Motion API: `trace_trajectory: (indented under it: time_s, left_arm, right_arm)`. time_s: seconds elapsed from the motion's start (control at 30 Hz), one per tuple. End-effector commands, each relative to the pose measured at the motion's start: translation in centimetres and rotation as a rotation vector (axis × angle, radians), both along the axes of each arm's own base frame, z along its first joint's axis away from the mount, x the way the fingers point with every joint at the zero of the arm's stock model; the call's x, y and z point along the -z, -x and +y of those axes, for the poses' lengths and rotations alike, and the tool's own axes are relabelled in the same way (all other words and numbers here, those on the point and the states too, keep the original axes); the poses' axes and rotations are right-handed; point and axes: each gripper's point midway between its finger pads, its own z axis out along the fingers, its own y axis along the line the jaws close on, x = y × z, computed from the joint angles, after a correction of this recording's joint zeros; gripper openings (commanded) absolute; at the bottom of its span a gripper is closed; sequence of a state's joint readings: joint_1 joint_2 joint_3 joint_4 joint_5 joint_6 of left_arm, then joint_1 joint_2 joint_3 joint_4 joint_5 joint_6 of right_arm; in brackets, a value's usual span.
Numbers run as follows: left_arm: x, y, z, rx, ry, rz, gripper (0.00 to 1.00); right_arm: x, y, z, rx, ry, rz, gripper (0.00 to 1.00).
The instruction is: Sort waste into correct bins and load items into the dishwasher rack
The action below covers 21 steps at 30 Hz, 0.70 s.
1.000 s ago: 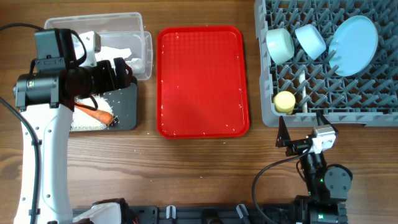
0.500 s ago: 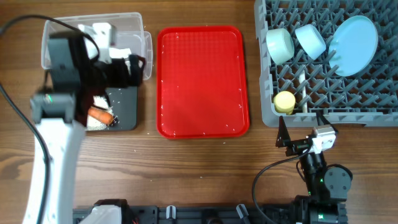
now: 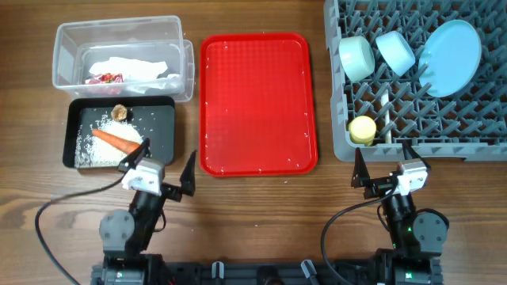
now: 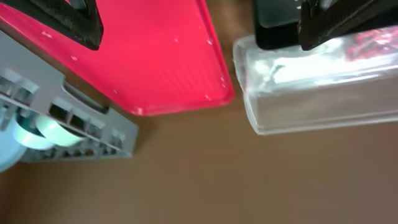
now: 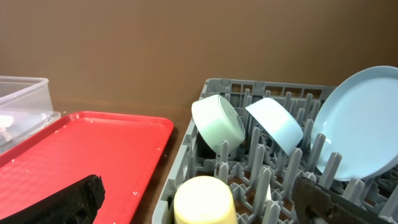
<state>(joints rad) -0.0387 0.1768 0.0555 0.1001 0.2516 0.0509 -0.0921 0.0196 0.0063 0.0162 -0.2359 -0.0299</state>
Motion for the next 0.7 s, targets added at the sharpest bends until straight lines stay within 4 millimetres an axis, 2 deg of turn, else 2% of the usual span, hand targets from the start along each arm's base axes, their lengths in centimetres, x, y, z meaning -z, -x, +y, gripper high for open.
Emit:
trace_trajectory:
  time_s: [0.0,0.17,0.67]
  left_arm:
    - [1.0,0.4,0.6,-0.035,-0.012,-0.018,1.0]
    - [2.4,0.7,1.2,-0.061,-0.015,0.033,1.0]
    - [2.4,0.7,1.0,-0.054,0.003,0.038,1.0]
  right_arm:
    - [-0.3,0.1,0.4,-0.021,-0.005,-0.012,1.0]
    - [-0.3,0.1,0.4,-0.021,-0.005,-0.012,1.0]
    - [-0.3,0.1,0.4,-0.021,-0.005,-0.012,1.0]
